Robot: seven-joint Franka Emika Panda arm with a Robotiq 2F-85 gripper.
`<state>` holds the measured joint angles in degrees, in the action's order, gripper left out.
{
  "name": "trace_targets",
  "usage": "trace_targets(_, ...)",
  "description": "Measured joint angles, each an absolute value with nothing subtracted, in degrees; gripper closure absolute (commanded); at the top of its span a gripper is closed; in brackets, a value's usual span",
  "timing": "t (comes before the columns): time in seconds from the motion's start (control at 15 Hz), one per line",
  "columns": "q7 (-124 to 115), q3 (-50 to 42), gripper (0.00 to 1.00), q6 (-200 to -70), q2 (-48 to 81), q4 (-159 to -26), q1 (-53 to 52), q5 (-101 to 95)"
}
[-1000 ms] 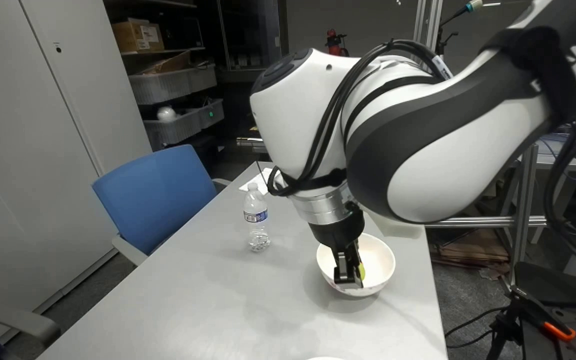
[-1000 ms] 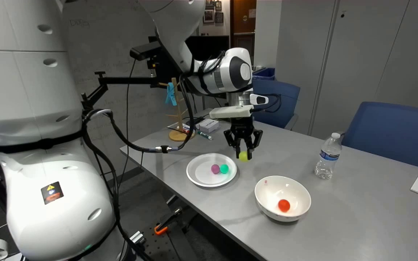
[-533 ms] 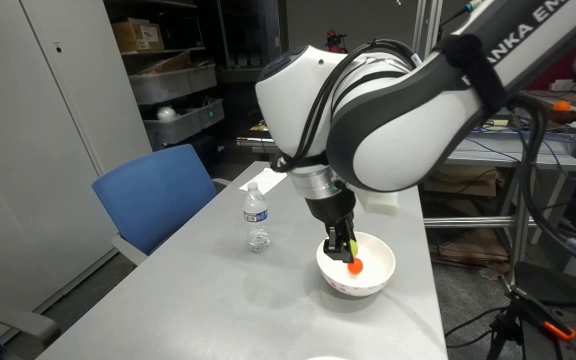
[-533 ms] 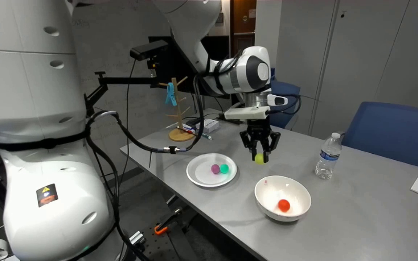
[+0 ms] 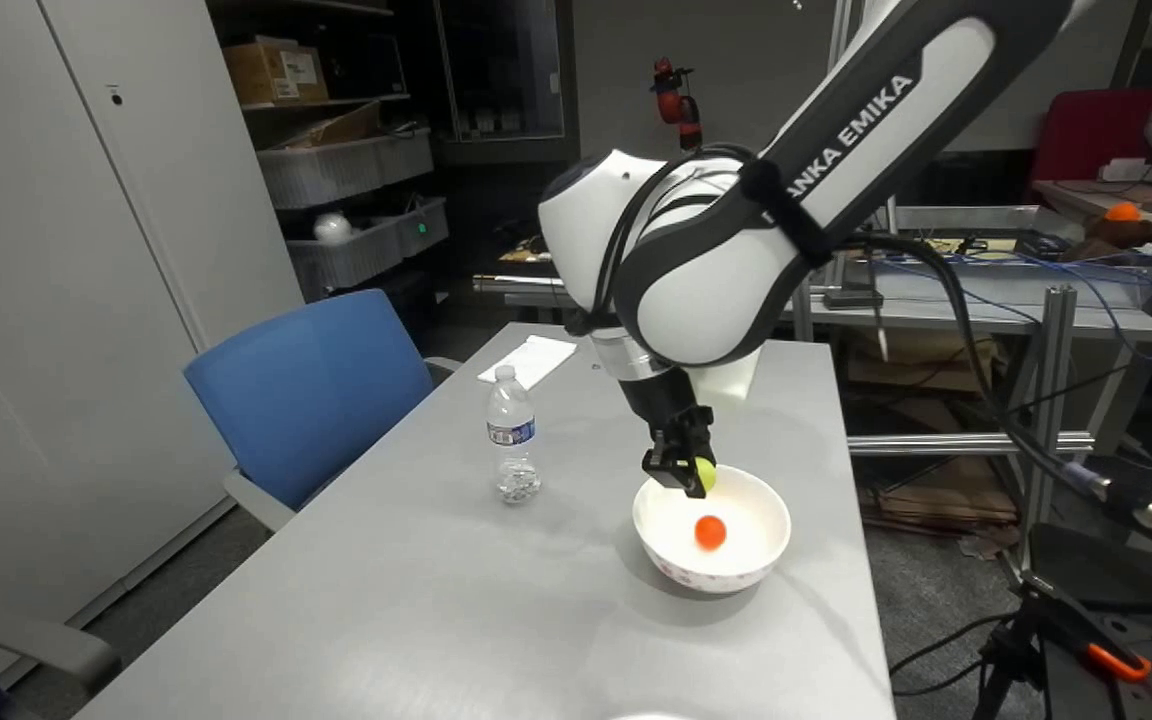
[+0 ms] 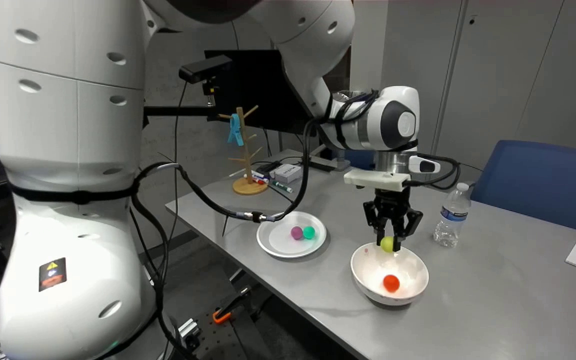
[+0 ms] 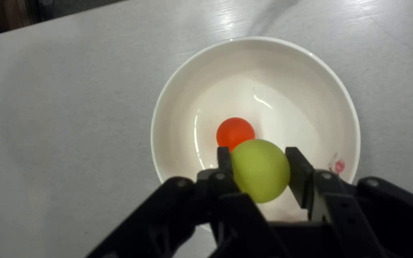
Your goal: Put the yellow ball in the bowl to the right
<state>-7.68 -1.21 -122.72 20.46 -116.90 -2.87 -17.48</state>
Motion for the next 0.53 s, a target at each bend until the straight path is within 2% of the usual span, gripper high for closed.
trace_targets(0.27, -7.68, -1.20, 0.84, -123.34, 25.86, -114.23, -2.82, -14.85)
trace_targets(0.33, -7.68, -1.19, 0.69, -123.42, 26.83, -113.58, -2.82, -14.09)
trace_targets(0.4, -7.68, -1.17, 0.34, -123.49, 27.55, -113.02, -2.82, -13.48)
trace_targets(0.53, -7.68, -1.17, 0.34, -123.50, 28.57, -112.06, -2.82, -12.43)
